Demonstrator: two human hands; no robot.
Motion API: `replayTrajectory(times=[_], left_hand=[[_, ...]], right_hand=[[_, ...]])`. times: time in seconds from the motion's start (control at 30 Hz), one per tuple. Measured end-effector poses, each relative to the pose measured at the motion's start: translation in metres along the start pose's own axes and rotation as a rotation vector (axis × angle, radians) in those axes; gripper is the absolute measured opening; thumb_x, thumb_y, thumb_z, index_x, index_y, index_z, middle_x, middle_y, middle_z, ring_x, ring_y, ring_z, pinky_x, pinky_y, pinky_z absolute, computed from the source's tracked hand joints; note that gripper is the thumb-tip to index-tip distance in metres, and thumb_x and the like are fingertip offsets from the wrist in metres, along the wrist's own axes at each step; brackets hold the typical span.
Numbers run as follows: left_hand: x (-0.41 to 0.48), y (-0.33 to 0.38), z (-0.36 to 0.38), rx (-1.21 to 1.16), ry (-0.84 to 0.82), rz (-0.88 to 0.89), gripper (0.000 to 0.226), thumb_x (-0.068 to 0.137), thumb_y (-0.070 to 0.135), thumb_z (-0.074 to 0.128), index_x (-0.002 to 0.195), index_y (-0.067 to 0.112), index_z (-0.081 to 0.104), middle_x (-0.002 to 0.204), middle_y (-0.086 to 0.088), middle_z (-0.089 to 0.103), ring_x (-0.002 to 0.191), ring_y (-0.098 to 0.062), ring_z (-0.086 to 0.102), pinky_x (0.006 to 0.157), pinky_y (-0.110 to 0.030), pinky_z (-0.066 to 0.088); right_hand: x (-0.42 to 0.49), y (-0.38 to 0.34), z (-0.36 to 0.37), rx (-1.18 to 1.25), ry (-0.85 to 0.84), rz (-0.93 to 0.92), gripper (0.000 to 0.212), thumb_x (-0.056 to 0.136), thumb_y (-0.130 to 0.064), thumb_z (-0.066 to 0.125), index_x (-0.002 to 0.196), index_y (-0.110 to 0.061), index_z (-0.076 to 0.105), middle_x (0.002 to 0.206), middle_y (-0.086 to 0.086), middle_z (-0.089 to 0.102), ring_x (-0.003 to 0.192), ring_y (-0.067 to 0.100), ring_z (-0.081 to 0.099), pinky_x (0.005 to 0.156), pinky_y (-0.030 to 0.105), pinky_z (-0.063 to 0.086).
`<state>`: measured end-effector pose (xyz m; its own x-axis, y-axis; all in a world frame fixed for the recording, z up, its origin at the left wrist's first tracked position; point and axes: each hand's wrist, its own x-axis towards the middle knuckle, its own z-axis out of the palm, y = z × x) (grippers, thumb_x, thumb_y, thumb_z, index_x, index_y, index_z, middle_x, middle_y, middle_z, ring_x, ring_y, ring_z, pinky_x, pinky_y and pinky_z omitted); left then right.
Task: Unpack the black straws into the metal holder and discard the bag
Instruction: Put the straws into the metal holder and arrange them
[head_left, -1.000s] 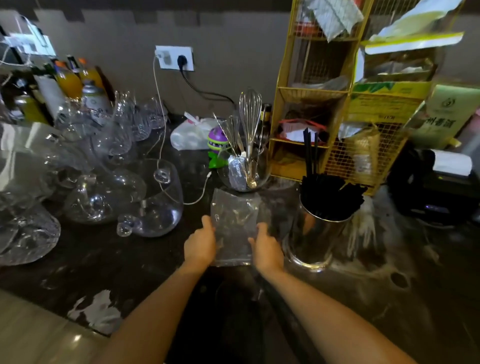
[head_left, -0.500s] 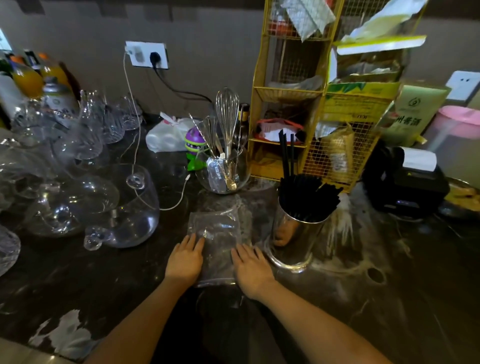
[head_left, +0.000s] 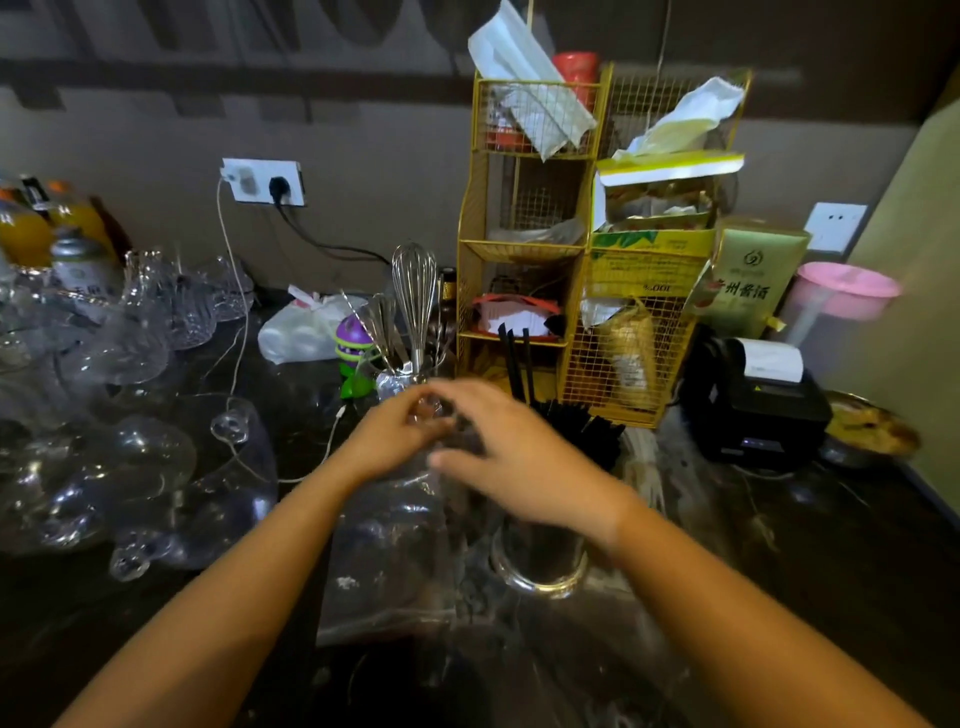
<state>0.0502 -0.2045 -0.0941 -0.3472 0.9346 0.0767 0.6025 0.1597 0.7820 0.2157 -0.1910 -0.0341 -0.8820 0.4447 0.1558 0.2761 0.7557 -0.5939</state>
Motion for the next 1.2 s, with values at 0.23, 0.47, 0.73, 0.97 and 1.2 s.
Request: replayTrajectory(times=[0.23,0.47,0.73,0.97,1.2], left_hand=[[0.021,0.068,-0.007,-0.159,-0.079,0.103,0.064,0.077,0.027,0.066,0.132,0.014,0.036,0.097,-0.009,0.057,0.079,-0.011,0.055,0.064,-0.016,0.044],[0.048,0.077,0.015,-0.13,-0.06,0.122,0.024,0.076,0.025,0.069,0.097,0.015,0.065,0.066,0.008,0.058,0.057,-0.004,0.047,0.051,-0.011,0.037],[0.064,0.076,0.022,0.04,0.01,0.075,0.026,0.077,0.023,0.067,0.059,0.01,0.054,0.049,0.001,0.043,0.045,-0.01,0.037,0.042,-0.023,0.028],[0.066,0.088,0.018,-0.017,0.093,0.137,0.04,0.076,0.02,0.069,0.046,0.017,0.042,0.046,0.003,0.042,0.043,-0.008,0.036,0.039,-0.015,0.029],[0.062,0.118,-0.003,-0.154,0.155,0.29,0.026,0.076,0.019,0.067,0.081,-0.007,0.064,0.062,-0.018,0.058,0.057,-0.021,0.051,0.057,-0.03,0.04]], right_hand=[[0.018,0.029,-0.083,0.021,0.252,0.204,0.084,0.074,-0.025,0.072,0.141,-0.021,0.022,0.134,-0.001,0.045,0.095,0.017,0.058,0.083,0.03,0.047],[0.048,0.078,-0.073,0.233,-0.039,0.451,0.076,0.07,-0.006,0.074,0.134,-0.004,0.035,0.119,0.013,0.056,0.088,0.019,0.057,0.064,0.022,0.049],[0.061,0.1,-0.058,0.429,-0.054,0.418,0.02,0.074,0.005,0.067,0.068,-0.011,0.058,0.058,0.003,0.061,0.043,0.003,0.06,0.049,0.012,0.052],[0.061,0.097,-0.066,0.534,0.003,0.366,0.014,0.078,0.008,0.061,0.091,0.003,0.062,0.053,0.003,0.063,0.041,0.002,0.06,0.047,0.011,0.052],[0.059,0.073,-0.101,0.58,0.091,0.252,0.012,0.077,0.009,0.061,0.083,-0.001,0.063,0.046,-0.002,0.065,0.045,0.004,0.063,0.049,0.012,0.054]])
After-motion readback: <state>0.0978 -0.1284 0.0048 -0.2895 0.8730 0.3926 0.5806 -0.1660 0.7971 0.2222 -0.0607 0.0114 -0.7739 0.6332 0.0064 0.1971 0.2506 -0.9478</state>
